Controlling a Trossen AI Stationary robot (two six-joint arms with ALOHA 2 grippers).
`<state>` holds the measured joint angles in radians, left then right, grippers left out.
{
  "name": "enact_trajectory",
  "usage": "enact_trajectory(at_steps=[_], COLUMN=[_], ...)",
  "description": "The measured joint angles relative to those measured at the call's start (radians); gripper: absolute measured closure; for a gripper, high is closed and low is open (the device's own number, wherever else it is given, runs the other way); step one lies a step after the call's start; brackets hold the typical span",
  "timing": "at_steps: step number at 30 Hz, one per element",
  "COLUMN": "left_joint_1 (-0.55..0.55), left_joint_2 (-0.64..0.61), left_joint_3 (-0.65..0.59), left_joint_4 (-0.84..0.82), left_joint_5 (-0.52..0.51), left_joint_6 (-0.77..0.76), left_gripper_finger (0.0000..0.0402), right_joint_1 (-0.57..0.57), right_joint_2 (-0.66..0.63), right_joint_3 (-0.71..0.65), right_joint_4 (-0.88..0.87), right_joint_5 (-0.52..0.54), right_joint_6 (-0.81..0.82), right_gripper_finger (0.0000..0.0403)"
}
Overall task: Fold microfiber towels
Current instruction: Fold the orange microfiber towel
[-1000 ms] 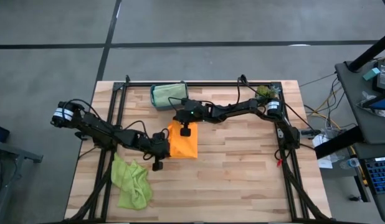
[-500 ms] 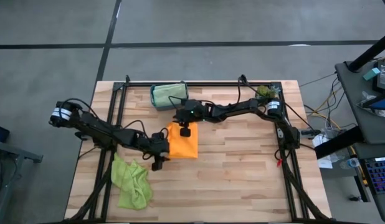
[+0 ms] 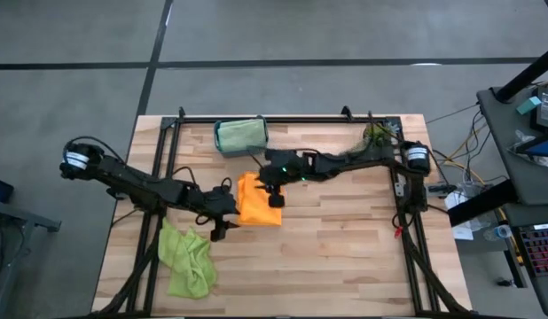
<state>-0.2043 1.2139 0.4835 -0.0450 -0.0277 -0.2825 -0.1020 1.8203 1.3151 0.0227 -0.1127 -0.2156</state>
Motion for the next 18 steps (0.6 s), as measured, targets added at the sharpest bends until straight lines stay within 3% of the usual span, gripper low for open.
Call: enact_trajectory(at_steps=[6, 12, 18], left_joint_1=[0.0, 0.0, 0.0], left_joint_2=[0.074, 0.147, 0.179], left_joint_3=[0.0, 0.0, 0.0], left_joint_4=[0.004, 0.042, 0.095], left_joint_5=[0.0, -0.001, -0.008], left_joint_6=[-0.023, -0.051, -0.051], left_gripper_finger=[0.0227, 0.0255, 0.0277], right_joint_1=[0.12, 0.227, 0.275], right_joint_2=[-0.051, -0.034, -0.021], right_joint_3=[-0.091, -0.154, -0.214], right_joint_4=[0.013, 0.011, 0.025], right_joint_5=[0.022, 0.163, 0.224], right_joint_6=[0.137, 0.213, 0.315], right_gripper_finger=[0.0302, 0.0303, 0.0303])
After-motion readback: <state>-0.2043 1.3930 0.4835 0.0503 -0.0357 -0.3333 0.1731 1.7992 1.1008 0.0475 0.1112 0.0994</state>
